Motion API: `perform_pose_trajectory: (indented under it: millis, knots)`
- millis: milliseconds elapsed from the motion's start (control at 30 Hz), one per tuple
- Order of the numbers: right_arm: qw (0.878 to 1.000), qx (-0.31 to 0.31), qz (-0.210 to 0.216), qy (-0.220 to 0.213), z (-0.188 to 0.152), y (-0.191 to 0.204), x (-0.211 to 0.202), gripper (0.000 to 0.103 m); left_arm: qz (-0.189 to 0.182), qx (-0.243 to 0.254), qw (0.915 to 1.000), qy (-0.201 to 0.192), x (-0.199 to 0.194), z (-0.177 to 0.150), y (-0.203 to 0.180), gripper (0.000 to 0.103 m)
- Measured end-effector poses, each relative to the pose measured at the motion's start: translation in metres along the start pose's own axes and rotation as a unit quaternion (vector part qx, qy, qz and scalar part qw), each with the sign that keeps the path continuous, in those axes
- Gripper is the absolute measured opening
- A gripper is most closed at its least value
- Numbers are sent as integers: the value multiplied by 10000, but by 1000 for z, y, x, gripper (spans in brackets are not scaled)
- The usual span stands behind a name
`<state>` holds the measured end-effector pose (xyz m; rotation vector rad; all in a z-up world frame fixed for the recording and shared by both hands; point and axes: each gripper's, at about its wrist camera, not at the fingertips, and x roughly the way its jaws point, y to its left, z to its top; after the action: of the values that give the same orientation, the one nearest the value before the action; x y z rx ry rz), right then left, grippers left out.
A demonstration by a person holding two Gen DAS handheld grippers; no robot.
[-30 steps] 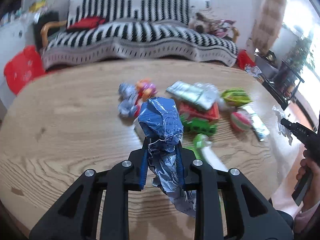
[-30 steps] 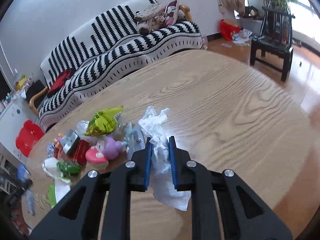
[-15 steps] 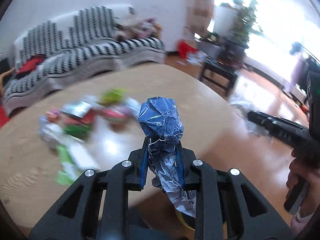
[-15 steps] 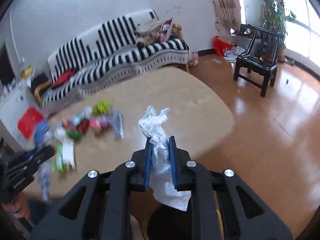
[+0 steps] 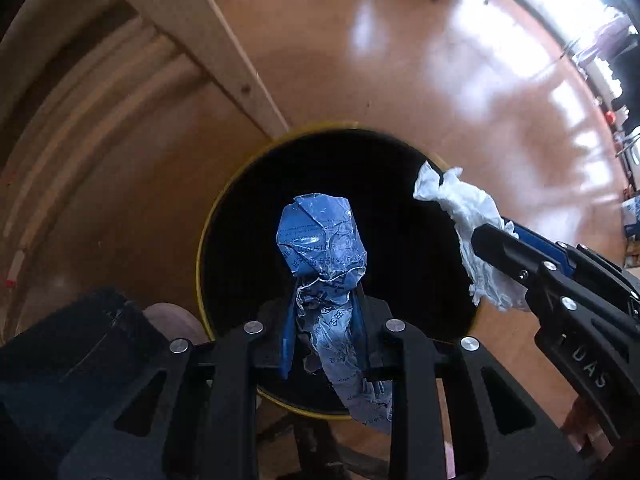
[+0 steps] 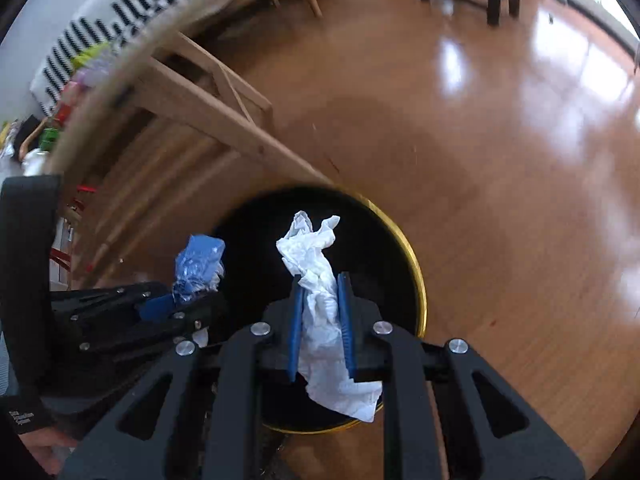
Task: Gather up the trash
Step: 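Carry both held items over the black trash bin and release them, then return both grippers to the table toward the green carton and foil pack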
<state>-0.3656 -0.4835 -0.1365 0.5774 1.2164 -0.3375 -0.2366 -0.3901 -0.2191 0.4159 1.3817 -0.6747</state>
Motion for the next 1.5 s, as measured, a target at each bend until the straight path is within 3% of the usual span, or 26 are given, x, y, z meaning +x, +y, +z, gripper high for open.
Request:
perform_pose_trajectory:
  millis: [133, 233, 400, 433, 467, 500, 533, 600, 667, 767, 833, 900, 933, 1033, 1100, 1167, 1200, 1300, 1400, 1500]
  knots:
    - [9994, 204, -35, 295, -3, -9, 27, 17, -99, -298, 9991, 291, 23, 9, 27, 23]
    - [9991, 152, -144, 359, -2, -9, 31, 17, -77, -261, 9994, 207, 20, 7, 35, 23]
    - [9988, 17, -274, 406, -3, -3, 28, 18, -341, -280, 9989, 174, 10, 3, 33, 25]
    - [9985, -99, -359, 402, -4, 1, 26, 21, -437, -261, 9986, 135, 6, 3, 32, 30]
    - [9975, -283, -514, 385, -7, 5, 22, 25, -483, -236, 9985, 66, 5, 6, 27, 52]
    - [9963, -442, -648, 344, -11, 8, 18, 44, -487, -199, 9986, -76, 2, 9, 24, 82]
    - [9956, -532, -708, 309, -14, 11, 15, 68, -425, -160, 9985, -312, -5, 7, 25, 90]
    - [9943, -737, -712, 293, -21, 13, 4, 78, -218, -46, 9972, -717, -20, 3, 24, 92]
    - [9941, -829, -647, 268, -26, 14, -5, 81, -189, 61, 9967, -789, -28, -1, 23, 93]
    - [9926, -991, -702, 88, -27, 15, -28, 92, -51, -20, 9959, -902, -48, -13, 23, 93]
    - [9876, -1001, -1208, -113, -17, 11, -41, 93, -153, 207, 9929, -1164, -80, -22, 13, 93]
    - [9676, -1236, -2143, -501, -2, 11, -59, 93, 109, 425, 9868, -1559, -116, -26, 8, 93]
    - [9652, -1227, -2219, -642, 6, 15, -66, 93, 246, 482, 9825, -1783, -134, -29, 11, 93]
    - [9722, -958, -1572, -1446, 36, 38, -111, 94, 510, 266, 9691, -2400, -195, -35, 54, 95]
    - [9663, -991, -1070, -2120, 57, 75, -141, 96, 750, -287, 9562, -2814, -236, -40, 103, 96]
    - [9628, -1099, -527, -2411, 73, 108, -153, 96, 1052, -954, 9421, -3036, -264, -45, 160, 96]
    - [9629, -1180, -129, -2423, 84, 131, -152, 96, 1191, -1224, 9372, -3042, -274, -46, 180, 96]
    - [9662, -1505, 414, -2053, 102, 184, -132, 96, 1682, -2099, 9182, -2908, -286, -57, 256, 96]
    - [9639, -1978, 284, -1757, 110, 232, -101, 96, 1524, -2677, 9197, -2435, -271, -56, 307, 96]
    - [9659, -2054, 145, -1570, 110, 249, -84, 96, 1398, -2798, 9195, -2383, -260, -49, 320, 96]
